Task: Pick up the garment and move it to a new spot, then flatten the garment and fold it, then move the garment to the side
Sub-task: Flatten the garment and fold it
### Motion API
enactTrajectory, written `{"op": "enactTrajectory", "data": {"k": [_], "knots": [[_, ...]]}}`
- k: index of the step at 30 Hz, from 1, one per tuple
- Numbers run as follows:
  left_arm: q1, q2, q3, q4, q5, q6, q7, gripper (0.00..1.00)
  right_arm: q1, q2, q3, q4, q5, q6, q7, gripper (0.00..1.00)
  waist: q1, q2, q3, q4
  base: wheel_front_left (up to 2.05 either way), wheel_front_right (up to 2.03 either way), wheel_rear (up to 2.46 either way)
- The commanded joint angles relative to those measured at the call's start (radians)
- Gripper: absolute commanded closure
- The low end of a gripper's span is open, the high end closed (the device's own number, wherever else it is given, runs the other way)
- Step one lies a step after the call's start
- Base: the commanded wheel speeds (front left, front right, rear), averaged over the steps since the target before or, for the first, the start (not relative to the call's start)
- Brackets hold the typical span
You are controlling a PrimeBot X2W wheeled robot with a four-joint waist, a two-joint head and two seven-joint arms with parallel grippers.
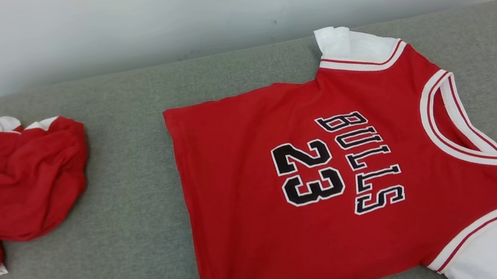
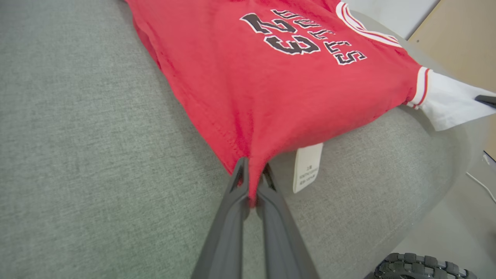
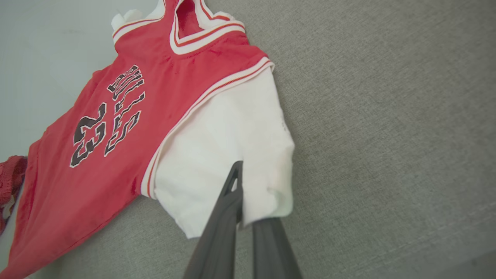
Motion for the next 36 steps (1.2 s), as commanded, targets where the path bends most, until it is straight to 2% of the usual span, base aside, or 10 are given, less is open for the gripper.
{"op": "enactTrajectory", "data": {"k": [1,3,8,12,21,27,35,36], "knots": [[0.013,0.013,0.005,-0.019,-0.015,0.002,0.012,1.0,0.007,-0.004,-0.004,-0.013,-0.008,0.003,0.002,1.0,0.0003,0.0,0.002,0.002,0.0,0.0,0.0],[0.02,0.034,0.009,-0.065,-0.032,0.0,0.049,1.0,-0.006,-0.004,-0.014,-0.032,-0.014,0.003,0.013,1.0,0.0003,0.0,0.006,0.006,0.0,0.0,0.0],[-0.035,0.036,0.041,-0.178,-0.13,-0.022,0.159,1.0,-0.113,-0.004,-0.033,-0.079,-0.026,0.003,0.084,1.0,0.0003,0.0,0.024,0.018,0.0,0.0,0.0],[-0.123,0.041,0.057,-0.193,-0.189,-0.046,0.261,1.0,-0.242,-0.008,-0.047,-0.081,-0.067,0.003,0.164,1.0,0.0003,0.0,0.047,0.034,0.0,0.0,0.0],[-0.336,-0.008,0.077,-0.087,-0.295,-0.071,0.43,1.0,-0.52,-0.032,-0.079,0.009,-0.211,0.003,0.281,1.0,0.0003,0.0,0.109,0.079,0.0,0.0,0.0],[-0.436,-0.038,0.059,0.004,-0.3,-0.087,0.482,1.0,-0.631,-0.048,-0.058,0.073,-0.273,0.003,0.315,1.0,0.0003,0.0,0.142,0.091,0.0,0.0,0.0],[-0.497,-0.048,0.055,0.066,-0.309,-0.113,0.495,1.0,-0.702,-0.07,-0.027,0.15,-0.331,0.003,0.289,1.0,0.0003,0.0,0.159,0.093,0.0,0.0,0.0],[-0.5,-0.05,0.056,0.075,-0.312,-0.113,0.497,0.81,-0.707,-0.072,-0.025,0.16,-0.336,0.003,0.285,1.0,0.0003,0.0,0.158,0.093,0.0,0.0,0.0]]}}
